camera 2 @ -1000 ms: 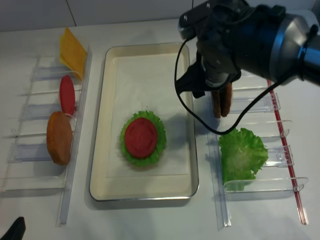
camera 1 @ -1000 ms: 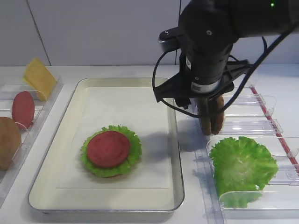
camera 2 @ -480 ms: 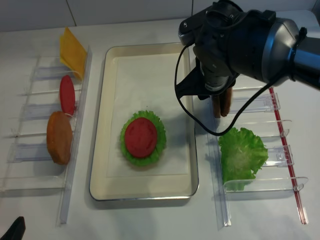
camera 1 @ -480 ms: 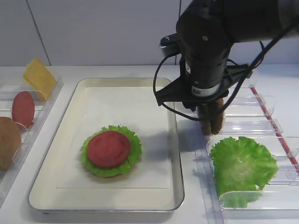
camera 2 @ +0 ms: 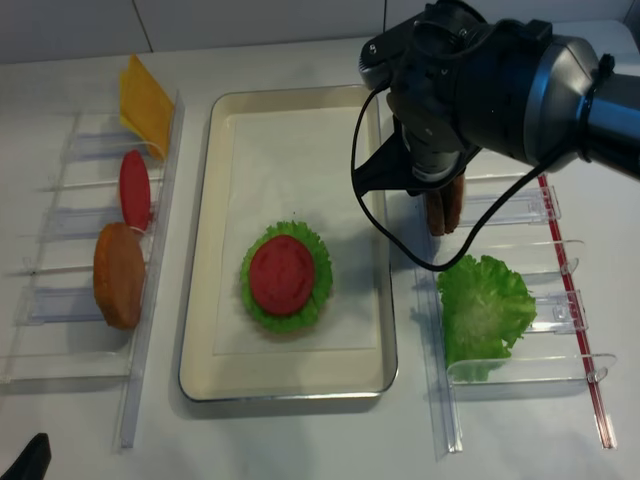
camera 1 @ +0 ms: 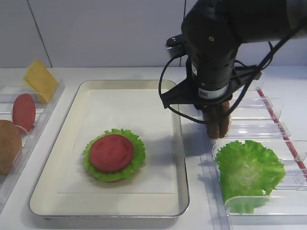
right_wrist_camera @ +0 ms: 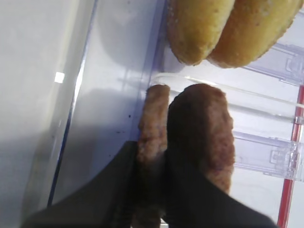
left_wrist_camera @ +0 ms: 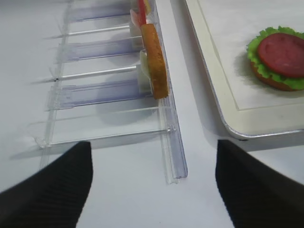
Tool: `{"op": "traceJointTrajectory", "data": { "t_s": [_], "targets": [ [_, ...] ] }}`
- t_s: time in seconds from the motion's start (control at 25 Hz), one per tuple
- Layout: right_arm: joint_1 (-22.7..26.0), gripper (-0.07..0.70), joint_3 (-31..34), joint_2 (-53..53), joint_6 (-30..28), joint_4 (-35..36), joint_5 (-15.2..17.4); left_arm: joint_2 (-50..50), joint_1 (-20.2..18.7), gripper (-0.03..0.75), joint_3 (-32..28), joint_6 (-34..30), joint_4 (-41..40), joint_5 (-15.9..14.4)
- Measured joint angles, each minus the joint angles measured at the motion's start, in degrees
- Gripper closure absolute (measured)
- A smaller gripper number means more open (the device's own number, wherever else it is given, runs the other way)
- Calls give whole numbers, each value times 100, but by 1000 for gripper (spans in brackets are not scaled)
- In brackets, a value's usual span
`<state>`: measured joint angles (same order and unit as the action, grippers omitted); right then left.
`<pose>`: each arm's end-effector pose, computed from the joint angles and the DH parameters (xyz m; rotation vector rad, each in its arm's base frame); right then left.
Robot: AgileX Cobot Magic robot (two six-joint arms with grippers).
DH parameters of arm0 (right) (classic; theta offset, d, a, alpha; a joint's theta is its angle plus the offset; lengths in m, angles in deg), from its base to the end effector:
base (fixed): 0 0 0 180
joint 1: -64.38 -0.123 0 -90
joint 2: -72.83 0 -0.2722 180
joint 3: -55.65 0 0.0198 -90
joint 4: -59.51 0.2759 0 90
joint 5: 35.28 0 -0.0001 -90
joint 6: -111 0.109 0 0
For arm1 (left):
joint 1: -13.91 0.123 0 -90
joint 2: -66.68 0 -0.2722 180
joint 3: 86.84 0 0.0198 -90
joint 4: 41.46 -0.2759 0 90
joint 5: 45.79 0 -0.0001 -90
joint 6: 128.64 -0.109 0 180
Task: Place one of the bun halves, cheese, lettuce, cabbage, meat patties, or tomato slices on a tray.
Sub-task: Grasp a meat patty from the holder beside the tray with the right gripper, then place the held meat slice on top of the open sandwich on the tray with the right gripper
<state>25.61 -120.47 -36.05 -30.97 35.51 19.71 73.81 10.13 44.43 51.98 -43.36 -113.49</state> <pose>0.3160 0.2072 0.1927 -0.2991 2.7243 -0.2182 0.0380 0.0008 0.2677 0.0553 2.1553 -0.0041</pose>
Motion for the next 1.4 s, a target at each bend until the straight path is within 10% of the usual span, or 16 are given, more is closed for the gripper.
{"op": "traceJointTrajectory", "data": {
  "t_s": [0.52, 0.84, 1.4],
  "targets": [
    [-279, 475, 0, 1143, -11, 114, 71, 0, 0, 195, 0, 0, 0, 0],
    [-562, 475, 0, 1300, -189, 1032, -450, 0, 0, 195, 0, 0, 0, 0],
    [16, 475, 360, 1300, -3803, 5332, -1391, 0, 0, 195, 0, 0, 0, 0]
  ]
}}
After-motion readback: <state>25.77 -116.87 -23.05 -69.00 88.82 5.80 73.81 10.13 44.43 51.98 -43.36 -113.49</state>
